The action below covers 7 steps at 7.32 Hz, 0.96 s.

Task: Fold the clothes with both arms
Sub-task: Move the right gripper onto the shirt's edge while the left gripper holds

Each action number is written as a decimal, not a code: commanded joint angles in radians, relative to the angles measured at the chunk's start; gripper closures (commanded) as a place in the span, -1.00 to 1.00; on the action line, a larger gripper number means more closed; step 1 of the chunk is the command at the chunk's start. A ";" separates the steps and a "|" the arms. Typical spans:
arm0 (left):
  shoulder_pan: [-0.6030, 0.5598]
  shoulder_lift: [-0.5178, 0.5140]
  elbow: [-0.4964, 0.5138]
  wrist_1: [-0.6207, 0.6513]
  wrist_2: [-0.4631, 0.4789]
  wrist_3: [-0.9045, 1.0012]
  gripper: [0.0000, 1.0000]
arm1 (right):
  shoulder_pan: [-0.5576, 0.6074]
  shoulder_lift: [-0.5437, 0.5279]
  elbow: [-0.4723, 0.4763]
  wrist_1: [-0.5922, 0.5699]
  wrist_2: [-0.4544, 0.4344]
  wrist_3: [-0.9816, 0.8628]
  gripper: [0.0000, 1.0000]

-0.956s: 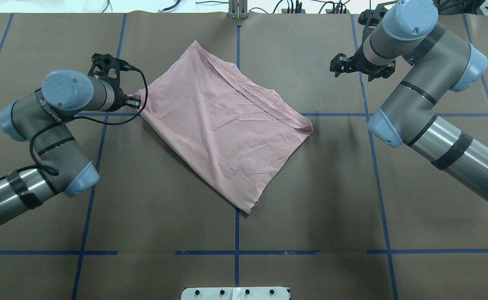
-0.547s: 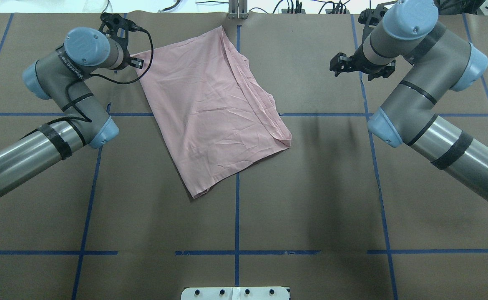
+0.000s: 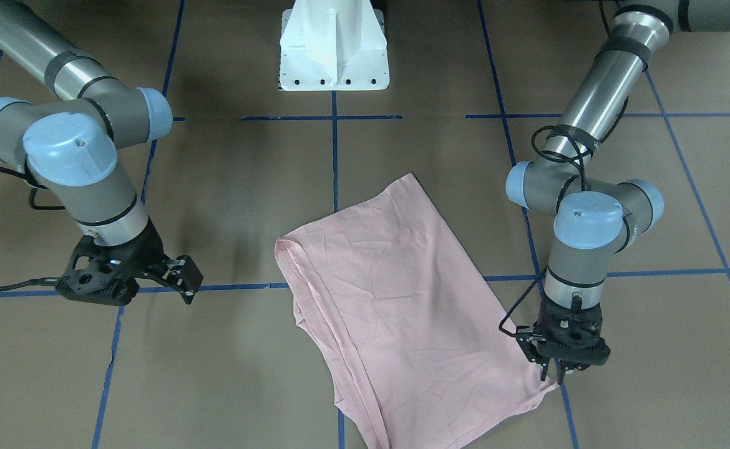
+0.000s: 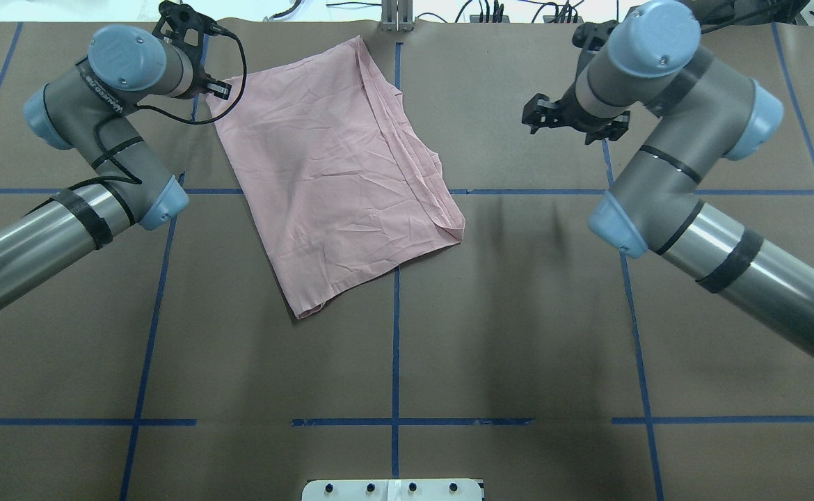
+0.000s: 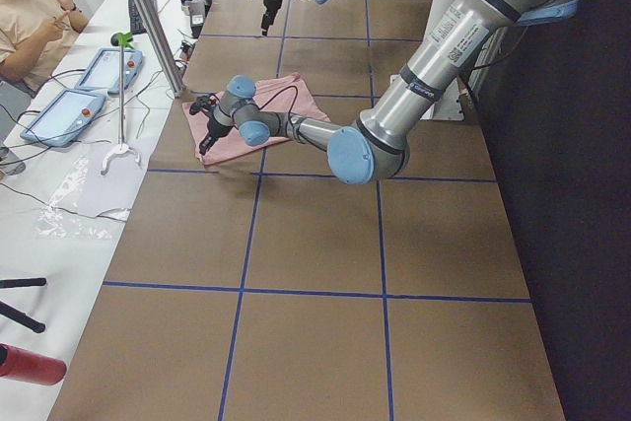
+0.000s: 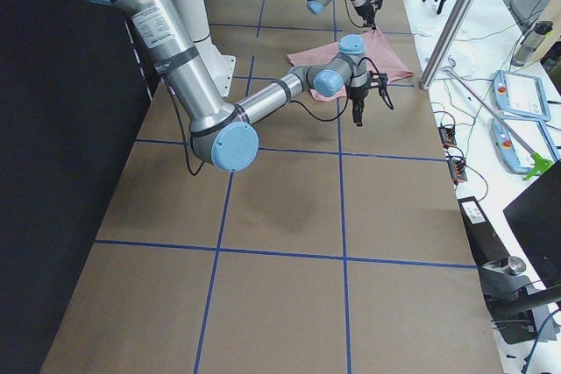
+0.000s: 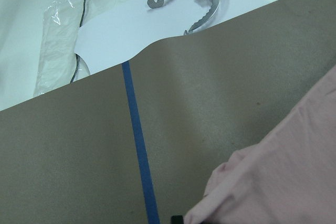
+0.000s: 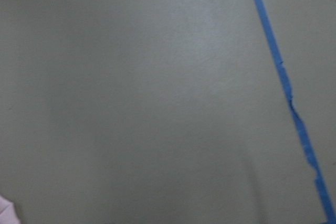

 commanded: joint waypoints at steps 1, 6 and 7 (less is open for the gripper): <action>-0.008 0.002 -0.046 -0.007 -0.124 -0.018 -1.00 | -0.112 0.092 -0.016 -0.006 -0.113 0.133 -0.57; -0.008 0.076 -0.123 -0.010 -0.141 -0.066 -1.00 | -0.226 0.258 -0.220 -0.002 -0.232 0.130 -0.17; -0.008 0.076 -0.123 -0.010 -0.141 -0.066 -1.00 | -0.232 0.255 -0.227 -0.002 -0.233 0.126 -0.03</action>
